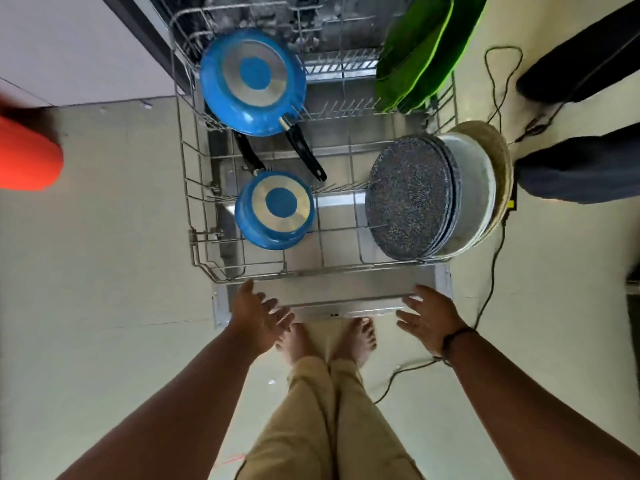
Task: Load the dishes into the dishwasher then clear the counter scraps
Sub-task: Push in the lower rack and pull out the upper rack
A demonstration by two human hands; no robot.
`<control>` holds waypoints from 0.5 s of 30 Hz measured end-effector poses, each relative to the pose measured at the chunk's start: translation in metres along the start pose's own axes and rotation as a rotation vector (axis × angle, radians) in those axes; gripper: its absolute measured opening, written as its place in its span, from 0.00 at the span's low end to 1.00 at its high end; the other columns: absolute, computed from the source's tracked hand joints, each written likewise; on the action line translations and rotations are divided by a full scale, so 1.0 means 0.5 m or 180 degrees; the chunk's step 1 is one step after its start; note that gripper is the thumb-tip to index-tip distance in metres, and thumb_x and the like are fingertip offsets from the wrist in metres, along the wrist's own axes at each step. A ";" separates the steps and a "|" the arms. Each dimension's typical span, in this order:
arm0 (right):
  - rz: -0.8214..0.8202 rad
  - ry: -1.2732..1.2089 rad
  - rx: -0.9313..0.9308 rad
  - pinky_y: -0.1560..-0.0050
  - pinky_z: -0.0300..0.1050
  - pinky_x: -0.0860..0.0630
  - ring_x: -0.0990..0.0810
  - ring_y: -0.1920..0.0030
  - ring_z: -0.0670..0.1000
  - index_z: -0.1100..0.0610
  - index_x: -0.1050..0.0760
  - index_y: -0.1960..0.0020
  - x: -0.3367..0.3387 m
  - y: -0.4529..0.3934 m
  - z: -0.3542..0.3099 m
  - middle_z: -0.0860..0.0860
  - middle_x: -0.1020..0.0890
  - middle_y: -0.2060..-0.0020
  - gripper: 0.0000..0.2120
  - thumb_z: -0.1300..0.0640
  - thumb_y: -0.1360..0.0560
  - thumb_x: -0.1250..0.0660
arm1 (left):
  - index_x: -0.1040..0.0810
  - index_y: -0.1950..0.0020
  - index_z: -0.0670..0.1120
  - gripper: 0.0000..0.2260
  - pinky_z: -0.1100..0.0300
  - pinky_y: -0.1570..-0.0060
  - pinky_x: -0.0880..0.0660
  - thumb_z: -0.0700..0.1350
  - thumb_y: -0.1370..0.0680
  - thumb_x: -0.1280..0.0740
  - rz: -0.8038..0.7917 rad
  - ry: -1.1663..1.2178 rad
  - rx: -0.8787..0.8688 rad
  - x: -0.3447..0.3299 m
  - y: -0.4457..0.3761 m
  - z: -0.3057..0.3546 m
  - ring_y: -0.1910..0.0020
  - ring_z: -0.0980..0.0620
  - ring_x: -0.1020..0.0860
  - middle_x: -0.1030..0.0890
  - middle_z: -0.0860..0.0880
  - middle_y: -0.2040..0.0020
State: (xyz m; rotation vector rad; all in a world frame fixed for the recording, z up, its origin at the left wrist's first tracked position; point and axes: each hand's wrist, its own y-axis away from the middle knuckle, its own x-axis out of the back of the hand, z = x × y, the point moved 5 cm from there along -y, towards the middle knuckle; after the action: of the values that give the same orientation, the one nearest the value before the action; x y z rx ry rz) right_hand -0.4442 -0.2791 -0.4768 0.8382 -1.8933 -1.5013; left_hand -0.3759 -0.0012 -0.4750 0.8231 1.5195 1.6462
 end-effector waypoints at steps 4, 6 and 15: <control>-0.0328 -0.0464 -0.0017 0.39 0.56 0.29 0.24 0.46 0.60 0.49 0.33 0.51 -0.071 -0.034 -0.019 0.51 0.24 0.52 0.15 0.69 0.21 0.45 | 0.43 0.24 0.41 0.31 0.45 0.34 0.33 0.56 0.22 0.42 -0.0285 0.0573 -0.0070 -0.013 -0.023 0.044 0.34 0.38 0.31 0.35 0.42 0.27; -0.0519 -0.0457 0.0097 0.41 0.54 0.27 0.22 0.47 0.59 0.52 0.34 0.50 -0.097 -0.042 -0.026 0.50 0.24 0.59 0.19 0.76 0.24 0.48 | 0.42 0.24 0.41 0.32 0.45 0.36 0.31 0.50 0.25 0.37 -0.0437 0.0856 -0.0029 -0.031 -0.018 0.051 0.38 0.39 0.28 0.35 0.42 0.28; -0.0888 -0.0777 0.0528 0.43 0.51 0.23 0.20 0.49 0.58 0.53 0.29 0.44 -0.162 -0.052 -0.121 0.50 0.25 0.59 0.24 0.78 0.27 0.45 | 0.30 0.41 0.46 0.15 0.44 0.37 0.30 0.43 0.27 0.37 -0.0819 0.1168 -0.0370 -0.110 -0.014 0.127 0.38 0.38 0.27 0.29 0.43 0.37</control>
State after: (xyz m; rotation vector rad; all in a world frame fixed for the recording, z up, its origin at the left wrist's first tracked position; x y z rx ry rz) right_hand -0.3433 -0.2588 -0.4943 1.0723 -2.1739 -1.6931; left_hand -0.2927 -0.0147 -0.4746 0.2558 1.6746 1.7332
